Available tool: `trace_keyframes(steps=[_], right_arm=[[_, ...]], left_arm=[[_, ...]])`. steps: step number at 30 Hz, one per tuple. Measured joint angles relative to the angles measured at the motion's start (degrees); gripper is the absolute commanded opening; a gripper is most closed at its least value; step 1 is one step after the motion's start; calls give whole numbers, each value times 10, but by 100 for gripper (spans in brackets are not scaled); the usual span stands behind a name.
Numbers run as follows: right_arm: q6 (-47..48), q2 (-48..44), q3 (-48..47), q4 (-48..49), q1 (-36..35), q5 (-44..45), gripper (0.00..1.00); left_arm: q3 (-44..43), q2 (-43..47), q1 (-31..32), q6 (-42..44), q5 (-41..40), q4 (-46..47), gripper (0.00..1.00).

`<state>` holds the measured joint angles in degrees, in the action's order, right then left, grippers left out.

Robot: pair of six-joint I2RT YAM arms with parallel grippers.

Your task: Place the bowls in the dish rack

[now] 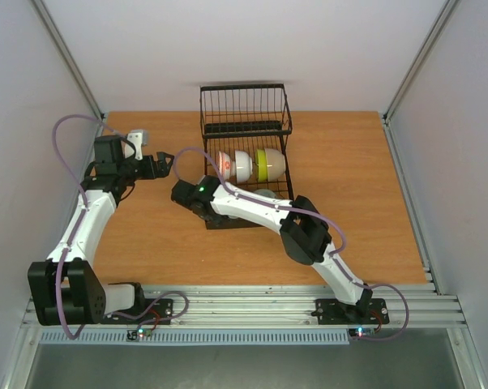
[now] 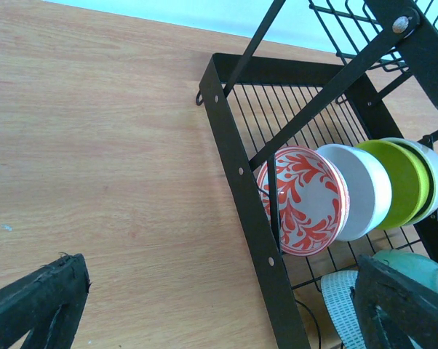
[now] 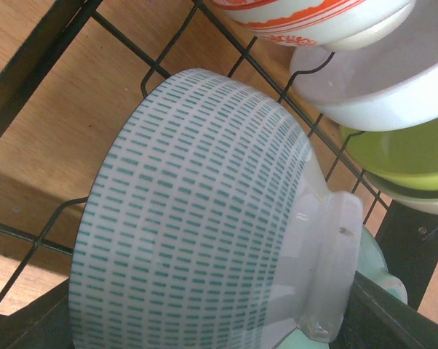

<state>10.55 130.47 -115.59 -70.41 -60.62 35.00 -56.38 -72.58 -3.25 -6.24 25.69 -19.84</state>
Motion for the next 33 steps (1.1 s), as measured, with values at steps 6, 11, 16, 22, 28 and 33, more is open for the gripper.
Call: trace_keyframes(steps=[6,11,16,22,28,33], right_arm=[[0,5,-6,-1,-1,2,61],[0,5,-2,9,-1,2,85],[1,3,10,28,-1,3,98],[4,-5,19,45,0,2,98],[10,-17,38,64,0,-5,99],[12,-41,64,91,-3,-32,98]], left_arm=[[0,0,0,0,0,0,99],[0,0,0,0,0,0,99],[0,0,0,0,0,0,99],[0,0,0,0,0,0,99],[0,0,0,0,3,0,99],[0,0,-1,1,4,0,99]])
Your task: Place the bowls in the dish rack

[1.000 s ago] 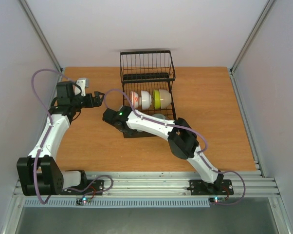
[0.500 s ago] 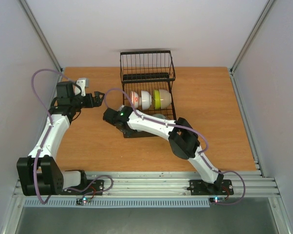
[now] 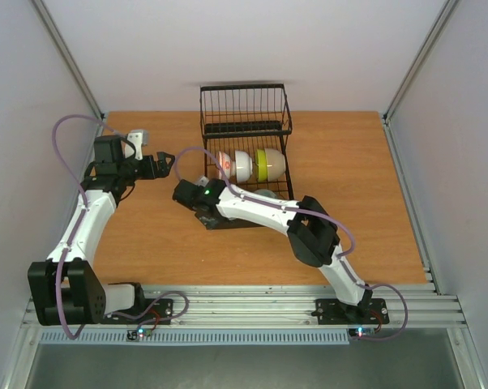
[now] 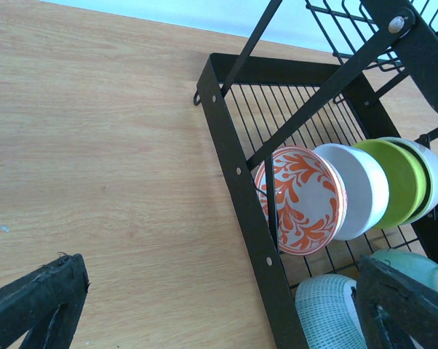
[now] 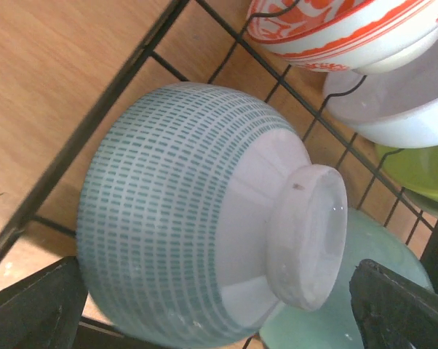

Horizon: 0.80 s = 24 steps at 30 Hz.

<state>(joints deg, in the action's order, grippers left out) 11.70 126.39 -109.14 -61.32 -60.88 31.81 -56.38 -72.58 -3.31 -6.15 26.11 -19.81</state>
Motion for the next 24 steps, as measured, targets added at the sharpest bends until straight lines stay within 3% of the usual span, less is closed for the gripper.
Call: trace_keyframes(steps=[15,24], right_arm=[[4,-44,42,40,-9,-45,99],[11,-177,148,117,-3,-77,98]], left_arm=[[0,3,0,2,1,0,99],[0,3,0,4,7,-1,99]])
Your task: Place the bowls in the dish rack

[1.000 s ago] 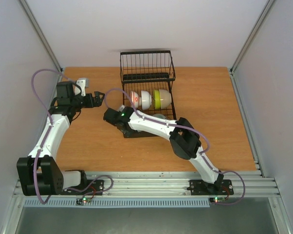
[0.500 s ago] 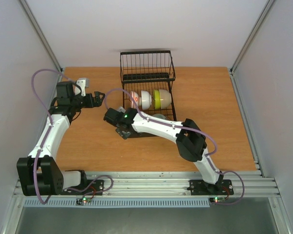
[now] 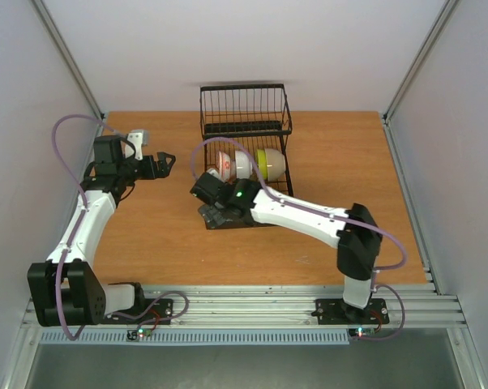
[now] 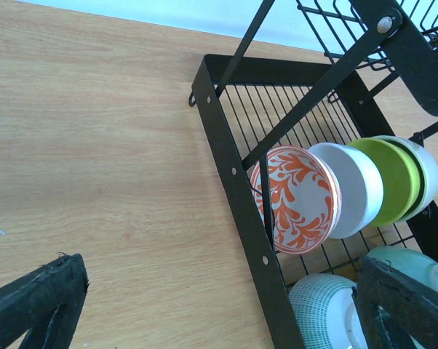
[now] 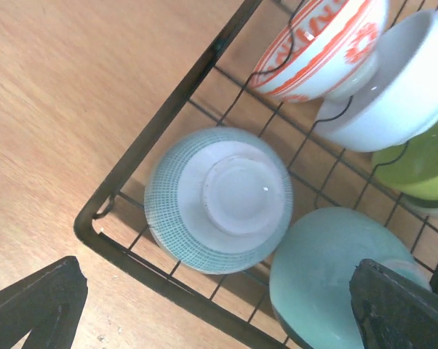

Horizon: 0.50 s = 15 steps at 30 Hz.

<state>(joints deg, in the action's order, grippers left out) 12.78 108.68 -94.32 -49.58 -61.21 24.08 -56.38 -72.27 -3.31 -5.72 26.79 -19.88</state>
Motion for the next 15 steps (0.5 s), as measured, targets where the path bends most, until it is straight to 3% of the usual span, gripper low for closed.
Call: trace_keyframes(steps=[7,15], right_arm=[[-10,-111,73,44,57,-10,99],[-54,-196,212,72,276,-30,98]], left_arm=[[0,0,0,2,11,0,99],[0,0,0,2,13,0,99]])
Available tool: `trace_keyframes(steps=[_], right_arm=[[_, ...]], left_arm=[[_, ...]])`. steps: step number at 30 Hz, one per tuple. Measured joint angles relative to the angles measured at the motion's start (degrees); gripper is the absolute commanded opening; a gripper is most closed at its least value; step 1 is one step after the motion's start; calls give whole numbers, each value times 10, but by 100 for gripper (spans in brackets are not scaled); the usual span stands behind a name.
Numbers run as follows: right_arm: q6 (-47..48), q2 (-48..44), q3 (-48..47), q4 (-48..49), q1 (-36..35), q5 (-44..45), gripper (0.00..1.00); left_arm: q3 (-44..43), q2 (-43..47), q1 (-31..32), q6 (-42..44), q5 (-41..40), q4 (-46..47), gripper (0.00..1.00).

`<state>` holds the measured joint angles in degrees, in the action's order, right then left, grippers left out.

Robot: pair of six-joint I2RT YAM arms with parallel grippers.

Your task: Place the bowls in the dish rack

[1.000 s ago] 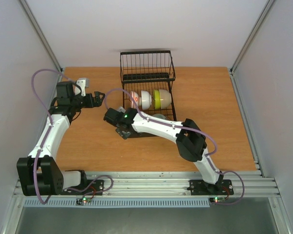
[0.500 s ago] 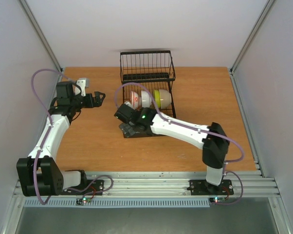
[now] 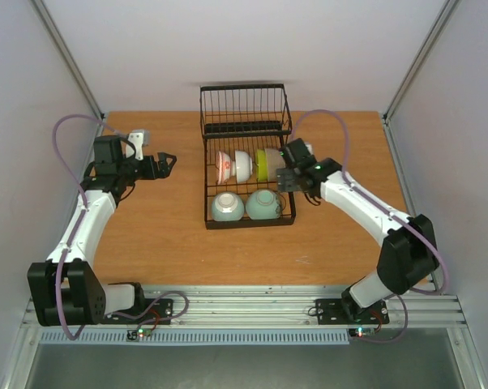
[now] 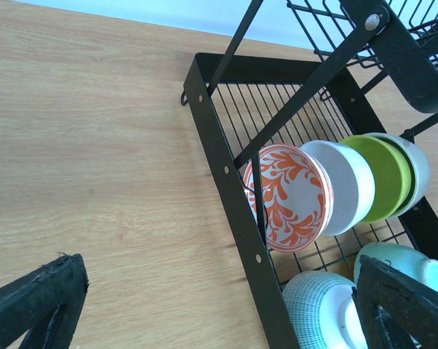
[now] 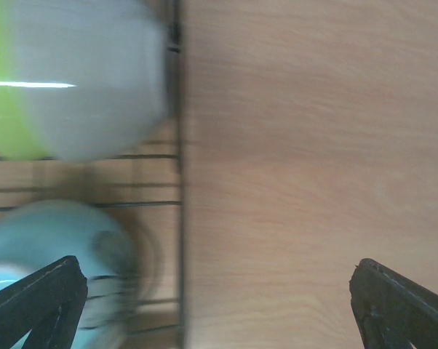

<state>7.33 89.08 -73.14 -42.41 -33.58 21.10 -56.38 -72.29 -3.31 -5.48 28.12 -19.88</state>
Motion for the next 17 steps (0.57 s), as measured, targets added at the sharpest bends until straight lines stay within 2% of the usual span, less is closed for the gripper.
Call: trace_keyframes(steps=[6,13,17], right_arm=[[-16,-61,73,11,96,-9,98],[-26,-86,103,45,219,-73,98],[-34,-92,123,61,239,-83,99]], left_arm=[[0,-3,0,3,-2,4,99],[11,-30,0,14,-15,30,99],[25,-34,0,25,-27,36,99]])
